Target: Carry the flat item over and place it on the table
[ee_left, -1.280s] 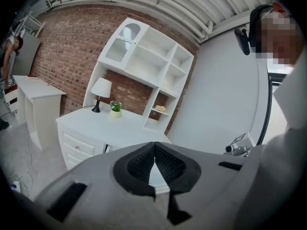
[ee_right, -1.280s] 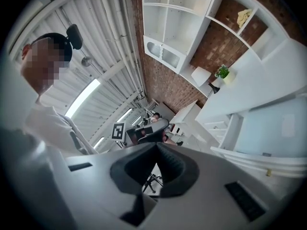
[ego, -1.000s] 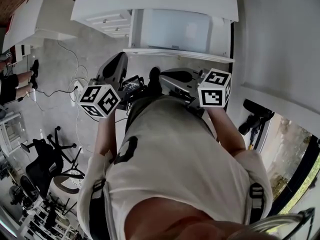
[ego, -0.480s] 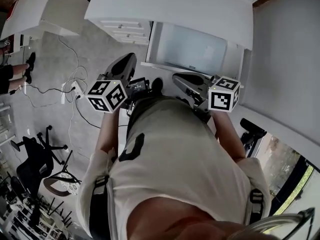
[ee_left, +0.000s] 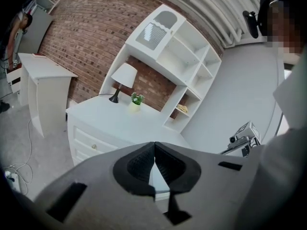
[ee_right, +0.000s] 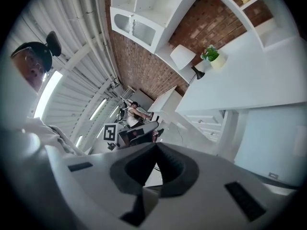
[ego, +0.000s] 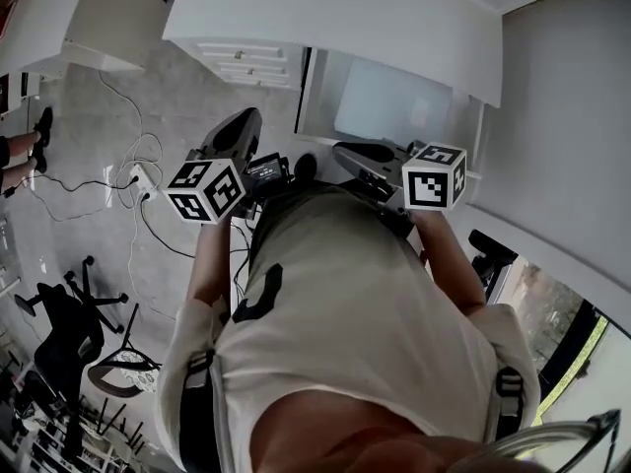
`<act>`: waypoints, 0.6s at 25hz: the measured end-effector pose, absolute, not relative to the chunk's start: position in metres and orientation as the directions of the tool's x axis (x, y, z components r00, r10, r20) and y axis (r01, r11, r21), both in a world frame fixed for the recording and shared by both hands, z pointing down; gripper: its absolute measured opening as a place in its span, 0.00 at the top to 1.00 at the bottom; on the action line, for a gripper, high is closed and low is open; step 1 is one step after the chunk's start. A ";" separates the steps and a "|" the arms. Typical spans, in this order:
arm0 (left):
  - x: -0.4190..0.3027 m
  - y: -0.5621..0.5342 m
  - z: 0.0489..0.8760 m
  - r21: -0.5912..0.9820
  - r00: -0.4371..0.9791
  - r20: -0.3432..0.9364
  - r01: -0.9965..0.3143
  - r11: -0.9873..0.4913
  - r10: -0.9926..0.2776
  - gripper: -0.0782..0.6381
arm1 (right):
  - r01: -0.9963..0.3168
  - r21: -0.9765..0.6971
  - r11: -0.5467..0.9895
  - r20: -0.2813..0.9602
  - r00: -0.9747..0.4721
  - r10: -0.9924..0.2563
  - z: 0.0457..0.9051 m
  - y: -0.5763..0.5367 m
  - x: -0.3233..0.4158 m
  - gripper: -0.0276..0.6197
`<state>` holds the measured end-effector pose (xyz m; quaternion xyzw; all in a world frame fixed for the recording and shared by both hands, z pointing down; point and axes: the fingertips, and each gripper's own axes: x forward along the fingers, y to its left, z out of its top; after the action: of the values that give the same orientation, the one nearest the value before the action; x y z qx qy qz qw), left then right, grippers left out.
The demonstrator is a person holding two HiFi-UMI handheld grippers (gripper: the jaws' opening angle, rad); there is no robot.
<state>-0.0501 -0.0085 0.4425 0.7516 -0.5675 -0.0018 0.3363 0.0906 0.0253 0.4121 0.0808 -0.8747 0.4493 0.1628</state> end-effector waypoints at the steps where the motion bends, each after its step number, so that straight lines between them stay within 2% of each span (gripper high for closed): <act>1: -0.051 -0.011 0.443 0.512 0.362 0.378 -0.849 -0.134 -0.852 0.86 | -0.299 -0.763 0.573 0.363 -0.932 -0.003 0.413 0.022 0.090 0.94; 8: -0.029 -0.032 0.451 0.507 0.423 0.400 -0.841 -0.188 -0.813 0.86 | -0.341 -0.830 0.441 0.367 -0.930 -0.026 0.431 0.001 0.095 0.94; 15: 0.021 -0.058 0.475 0.458 0.458 0.486 -0.859 -0.230 -0.744 0.86 | -0.440 -0.856 0.272 0.425 -0.898 -0.114 0.467 -0.032 0.155 0.94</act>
<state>0.0206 -0.0580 0.4753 0.7798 -0.5138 0.0823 0.3480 0.1549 -0.0322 0.4672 0.1763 -0.7848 0.5771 0.1413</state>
